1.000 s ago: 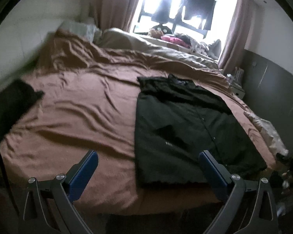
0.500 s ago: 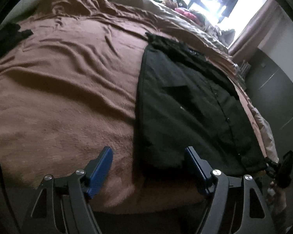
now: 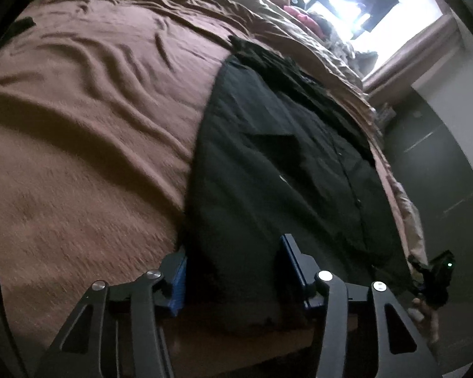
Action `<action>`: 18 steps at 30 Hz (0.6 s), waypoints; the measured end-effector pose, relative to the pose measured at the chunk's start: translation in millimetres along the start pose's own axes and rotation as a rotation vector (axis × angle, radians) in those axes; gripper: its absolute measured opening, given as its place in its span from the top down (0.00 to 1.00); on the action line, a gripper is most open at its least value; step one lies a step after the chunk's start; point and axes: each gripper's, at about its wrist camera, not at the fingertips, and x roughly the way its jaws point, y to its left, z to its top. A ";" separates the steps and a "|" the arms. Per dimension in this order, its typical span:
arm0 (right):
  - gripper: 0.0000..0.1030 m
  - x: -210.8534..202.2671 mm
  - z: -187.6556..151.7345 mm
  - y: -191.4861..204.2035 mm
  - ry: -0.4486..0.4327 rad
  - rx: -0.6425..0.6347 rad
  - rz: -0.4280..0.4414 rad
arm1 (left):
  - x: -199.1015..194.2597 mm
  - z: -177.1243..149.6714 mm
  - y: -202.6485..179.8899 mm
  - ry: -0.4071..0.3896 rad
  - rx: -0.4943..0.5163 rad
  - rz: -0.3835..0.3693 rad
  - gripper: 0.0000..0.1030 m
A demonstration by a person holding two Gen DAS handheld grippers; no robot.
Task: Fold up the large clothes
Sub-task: 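Lower both tools to the shirt hem and close on it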
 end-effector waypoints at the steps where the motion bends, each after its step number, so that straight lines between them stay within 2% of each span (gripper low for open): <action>1: 0.50 4.2 -2.9 -1.7 0.021 0.023 0.042 | -1.3 -2.6 -0.2 -0.002 0.005 -0.002 0.49; 3: 0.54 6.3 -4.8 -6.8 0.025 0.042 0.052 | -2.0 -3.2 1.3 -0.007 -0.008 -0.003 0.54; 4: 0.63 7.1 -3.2 -7.4 0.025 0.037 0.040 | -2.0 -2.8 3.1 -0.008 -0.021 0.002 0.58; 5: 0.68 7.5 -1.6 -9.9 0.021 0.045 0.025 | -1.2 -1.6 4.7 -0.009 -0.034 0.008 0.66; 6: 0.77 7.2 -0.9 -12.9 0.015 0.063 0.023 | -1.2 -1.1 6.3 -0.009 -0.047 0.012 0.72; 7: 0.83 6.7 0.3 -16.9 0.006 0.084 0.030 | -1.7 -0.8 7.0 -0.011 -0.055 0.010 0.75; 9: 0.90 3.3 1.0 -21.3 -0.019 0.104 0.038 | -5.1 -1.1 5.3 -0.022 -0.053 0.015 0.81; 13: 0.95 -14.5 -3.9 -7.7 -0.065 0.053 0.022 | -20.8 0.1 -9.9 -0.059 0.006 0.045 0.87; 18: 0.95 -43.8 -11.6 25.1 -0.121 -0.019 0.017 | -49.3 8.8 -27.2 -0.112 0.026 0.025 0.89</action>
